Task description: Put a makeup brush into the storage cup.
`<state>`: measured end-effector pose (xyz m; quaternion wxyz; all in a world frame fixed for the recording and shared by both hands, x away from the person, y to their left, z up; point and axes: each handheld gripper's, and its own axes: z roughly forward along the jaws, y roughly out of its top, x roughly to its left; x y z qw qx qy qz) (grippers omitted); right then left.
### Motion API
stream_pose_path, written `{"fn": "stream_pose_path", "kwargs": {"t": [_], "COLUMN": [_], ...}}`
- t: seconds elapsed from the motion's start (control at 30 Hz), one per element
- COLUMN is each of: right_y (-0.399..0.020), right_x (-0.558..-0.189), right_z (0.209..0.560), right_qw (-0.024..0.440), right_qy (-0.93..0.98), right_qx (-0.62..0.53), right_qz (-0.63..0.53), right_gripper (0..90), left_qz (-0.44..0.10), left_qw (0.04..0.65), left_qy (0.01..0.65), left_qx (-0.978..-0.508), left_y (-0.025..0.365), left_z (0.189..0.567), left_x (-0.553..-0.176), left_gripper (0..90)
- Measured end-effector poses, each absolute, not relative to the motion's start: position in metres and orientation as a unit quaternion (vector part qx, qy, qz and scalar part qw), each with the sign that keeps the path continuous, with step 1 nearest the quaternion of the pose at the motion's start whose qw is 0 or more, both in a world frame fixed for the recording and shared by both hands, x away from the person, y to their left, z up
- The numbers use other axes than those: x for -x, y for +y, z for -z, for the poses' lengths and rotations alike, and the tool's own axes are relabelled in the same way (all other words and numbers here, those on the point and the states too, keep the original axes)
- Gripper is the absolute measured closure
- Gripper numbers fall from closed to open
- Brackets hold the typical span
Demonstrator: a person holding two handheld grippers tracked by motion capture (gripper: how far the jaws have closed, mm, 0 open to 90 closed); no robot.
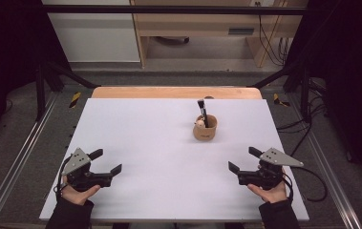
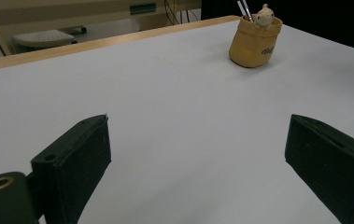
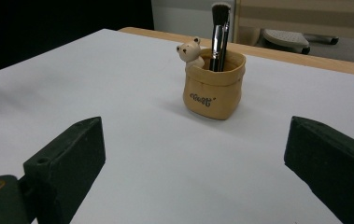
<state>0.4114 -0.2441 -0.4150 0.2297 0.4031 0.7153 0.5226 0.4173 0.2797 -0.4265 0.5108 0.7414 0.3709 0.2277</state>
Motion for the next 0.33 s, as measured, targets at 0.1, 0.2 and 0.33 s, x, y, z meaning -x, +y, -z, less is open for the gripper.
{"fn": "stream_pose_path", "kwargs": {"t": [0.1, 0.2, 0.33], "right_y": [-0.2484, -0.251, -0.2527], "right_x": [-0.4108, -0.4117, -0.413], "right_z": [0.4173, 0.4188, 0.4199], "right_qw": [0.23, 0.231, 0.232], "right_qy": [0.714, 0.711, 0.712], "right_qx": [-0.403, -0.408, -0.411], "right_qz": [-0.524, -0.524, -0.521], "right_gripper": [5.9, 5.8, 5.7], "left_qz": [-0.227, -0.227, -0.227], "left_qw": [0.51, 0.51, 0.51], "left_qy": [0.371, 0.372, 0.371], "left_qx": [-0.742, -0.742, -0.742], "left_y": [0.2794, 0.2796, 0.2793], "left_z": [0.4268, 0.4272, 0.4274], "left_x": [-0.4172, -0.4174, -0.4175], "left_gripper": [6.4, 6.3, 6.4]}}
